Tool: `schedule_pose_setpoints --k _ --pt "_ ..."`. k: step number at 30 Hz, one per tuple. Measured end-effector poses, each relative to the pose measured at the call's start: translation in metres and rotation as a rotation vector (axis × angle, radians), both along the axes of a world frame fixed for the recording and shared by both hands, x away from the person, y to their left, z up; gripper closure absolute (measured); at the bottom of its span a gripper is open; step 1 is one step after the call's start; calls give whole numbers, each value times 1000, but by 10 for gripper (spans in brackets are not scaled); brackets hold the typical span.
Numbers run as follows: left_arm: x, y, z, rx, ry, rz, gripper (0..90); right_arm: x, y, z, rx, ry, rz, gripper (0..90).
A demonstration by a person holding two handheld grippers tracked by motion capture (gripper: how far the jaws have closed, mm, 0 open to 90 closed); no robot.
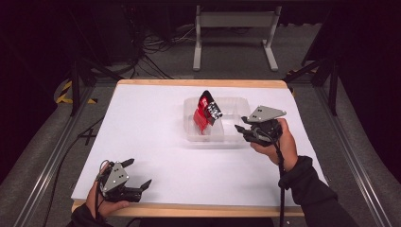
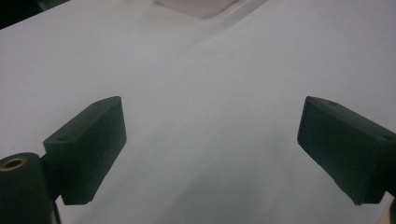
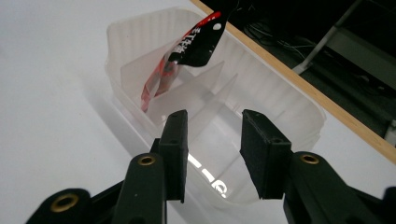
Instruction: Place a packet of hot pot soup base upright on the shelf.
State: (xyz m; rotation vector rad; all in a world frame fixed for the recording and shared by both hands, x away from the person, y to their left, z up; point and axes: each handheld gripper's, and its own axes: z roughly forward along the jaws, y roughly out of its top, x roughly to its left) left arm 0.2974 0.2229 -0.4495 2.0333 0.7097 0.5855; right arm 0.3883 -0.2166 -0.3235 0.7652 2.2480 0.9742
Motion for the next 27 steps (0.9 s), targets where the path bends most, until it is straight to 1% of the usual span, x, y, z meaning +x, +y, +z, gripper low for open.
schedule_pose_setpoints --k 1,3,7,10,11,16,20,23,27 --pt "0 0 0 1 -2 -1 87 -2 -2 -1 -16 -7 5 600" --pt "0 0 0 -1 -1 0 87 -4 -5 -2 -26 -7 10 587" --pt "0 0 0 1 0 -1 86 -8 -9 -4 -32 -11 8 565" --pt "0 0 0 0 0 1 87 -14 -18 -6 -45 -18 14 539" --pt "1 0 0 -2 2 3 87 -14 -18 -6 -45 -18 14 539" --pt "0 0 0 -3 4 9 87 -23 -29 -10 -39 -27 20 517" --pt "0 1 0 -5 3 13 87 -29 -38 -15 -37 -17 20 488" --pt "0 0 0 -3 3 10 87 -32 -45 -20 -47 -11 13 460" --pt "1 1 0 -4 3 16 87 -36 -55 -28 -47 15 16 425"
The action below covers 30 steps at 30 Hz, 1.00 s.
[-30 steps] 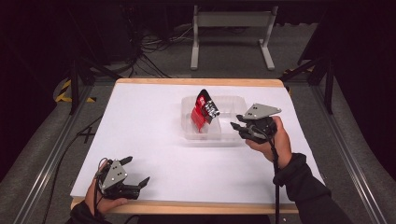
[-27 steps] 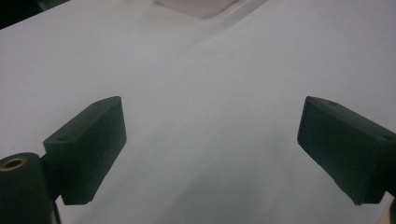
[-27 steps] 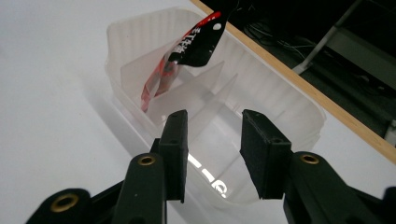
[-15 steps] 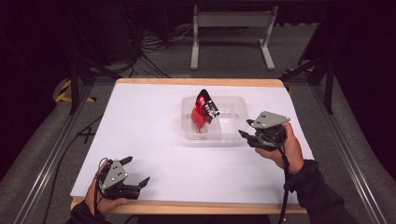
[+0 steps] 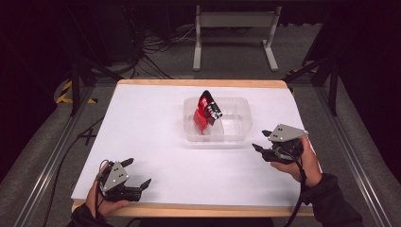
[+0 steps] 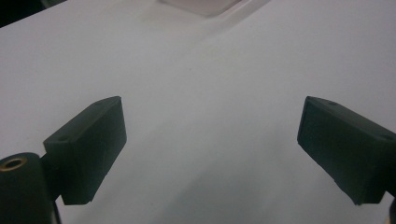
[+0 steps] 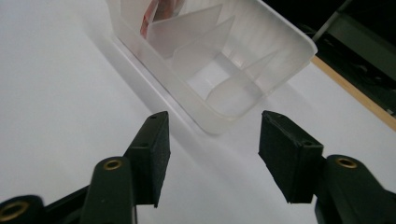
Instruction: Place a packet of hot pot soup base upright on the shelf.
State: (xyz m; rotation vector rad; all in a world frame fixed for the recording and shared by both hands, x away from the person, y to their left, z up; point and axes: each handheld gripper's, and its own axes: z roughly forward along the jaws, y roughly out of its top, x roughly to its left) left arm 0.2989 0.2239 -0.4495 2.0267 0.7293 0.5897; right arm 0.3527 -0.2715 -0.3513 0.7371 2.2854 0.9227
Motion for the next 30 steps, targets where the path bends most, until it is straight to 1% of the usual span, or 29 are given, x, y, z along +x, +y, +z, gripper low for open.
schedule_pose_setpoints --k 1,2,5,7,10,11,14,17,19,22,24,25,30 --pt "0 0 0 1 0 0 87 -1 -3 -2 -1 1 -1 421" --pt "0 0 0 3 1 -3 87 -3 -7 -5 6 13 -3 390" --pt "0 -1 0 12 0 -3 87 -5 -12 -9 17 15 2 376" --pt "0 -1 0 10 0 -2 87 -7 -15 -13 10 17 -5 346" --pt "0 0 0 10 0 -1 87 -12 -19 -19 -2 8 -7 325" --pt "0 -1 -1 11 1 -1 87 -13 -22 -22 2 12 -2 313" --pt "0 -1 -1 15 1 1 87 -14 -28 -29 0 18 -18 272" --pt "0 0 -1 17 1 4 87 -16 -35 -35 12 13 -35 239" --pt "1 0 -2 17 3 5 87 -18 -40 -40 23 12 -39 231" --pt "1 0 -2 20 4 3 87 -22 -46 -47 25 14 -45 214" --pt "1 0 -1 21 2 4 87 -26 -49 -50 28 -7 -54 210" --pt "1 0 -1 21 0 5 87 -27 -52 -51 32 -10 -55 208" --pt "0 2 -1 18 0 9 87 -35 -64 -57 68 -13 -76 202"
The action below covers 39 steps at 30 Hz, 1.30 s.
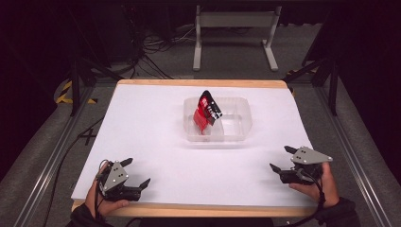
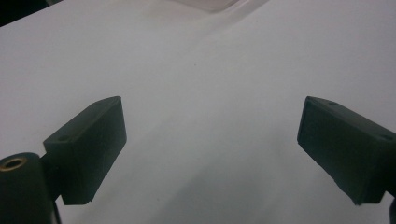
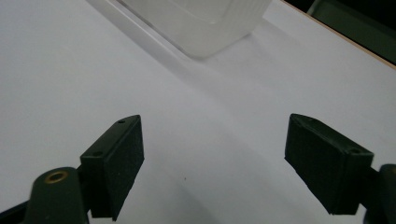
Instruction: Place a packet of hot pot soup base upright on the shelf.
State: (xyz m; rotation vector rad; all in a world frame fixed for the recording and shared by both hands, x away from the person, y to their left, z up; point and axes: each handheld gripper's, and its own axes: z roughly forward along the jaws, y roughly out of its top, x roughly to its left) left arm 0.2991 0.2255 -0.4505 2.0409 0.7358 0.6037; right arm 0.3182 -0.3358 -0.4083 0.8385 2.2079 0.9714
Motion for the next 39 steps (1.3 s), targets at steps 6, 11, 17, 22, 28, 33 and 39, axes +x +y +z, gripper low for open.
schedule_pose_setpoints --k 6,11,17,22,28,33,39 --pt "0 2 0 -2 -7 4 87 -7 -17 -6 60 -3 -44 194" --pt "-1 4 1 -8 -10 7 86 -13 -28 -11 106 3 -90 187" --pt "-1 6 1 -10 -17 4 84 -22 -37 -17 138 -4 -126 180" --pt "-1 8 2 -18 -19 14 84 -28 -40 -23 130 -24 -137 178" --pt "-1 7 3 -28 -22 7 84 -33 -45 -27 144 -37 -181 173" --pt "-1 6 3 -20 -23 -1 85 -34 -45 -26 144 -49 -187 172" --pt "-1 4 2 -16 -21 -4 84 -35 -44 -26 141 -54 -189 170"
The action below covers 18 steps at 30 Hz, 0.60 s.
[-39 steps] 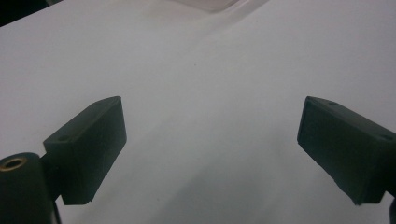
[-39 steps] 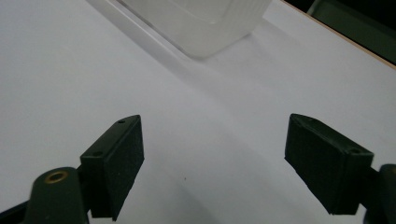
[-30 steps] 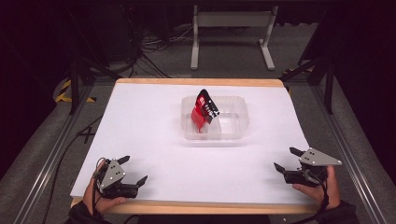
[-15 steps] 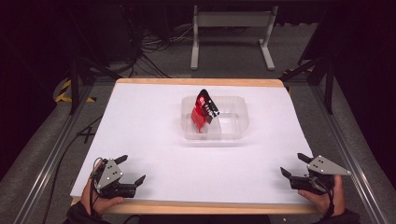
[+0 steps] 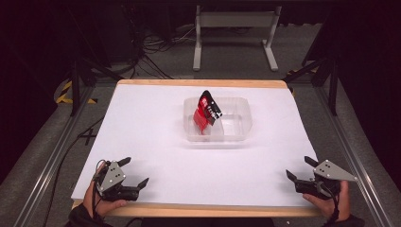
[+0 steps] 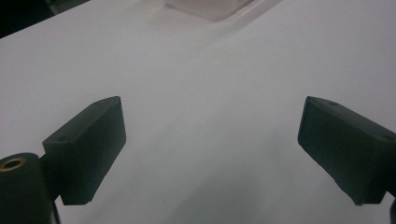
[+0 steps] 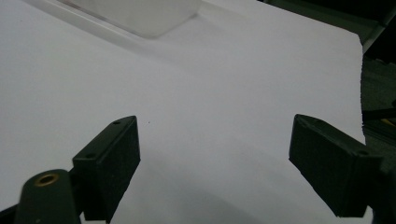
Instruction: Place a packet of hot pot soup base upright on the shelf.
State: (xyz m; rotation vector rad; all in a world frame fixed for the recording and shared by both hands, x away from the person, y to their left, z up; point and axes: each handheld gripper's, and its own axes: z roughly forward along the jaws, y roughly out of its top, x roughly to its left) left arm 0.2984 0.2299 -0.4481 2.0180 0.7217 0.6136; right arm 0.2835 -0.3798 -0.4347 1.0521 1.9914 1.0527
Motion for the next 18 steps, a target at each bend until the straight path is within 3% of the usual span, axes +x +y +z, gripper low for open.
schedule_pose_setpoints --k 18 --pt "2 -2 0 2 3 0 85 0 2 1 -12 -6 -1 170"
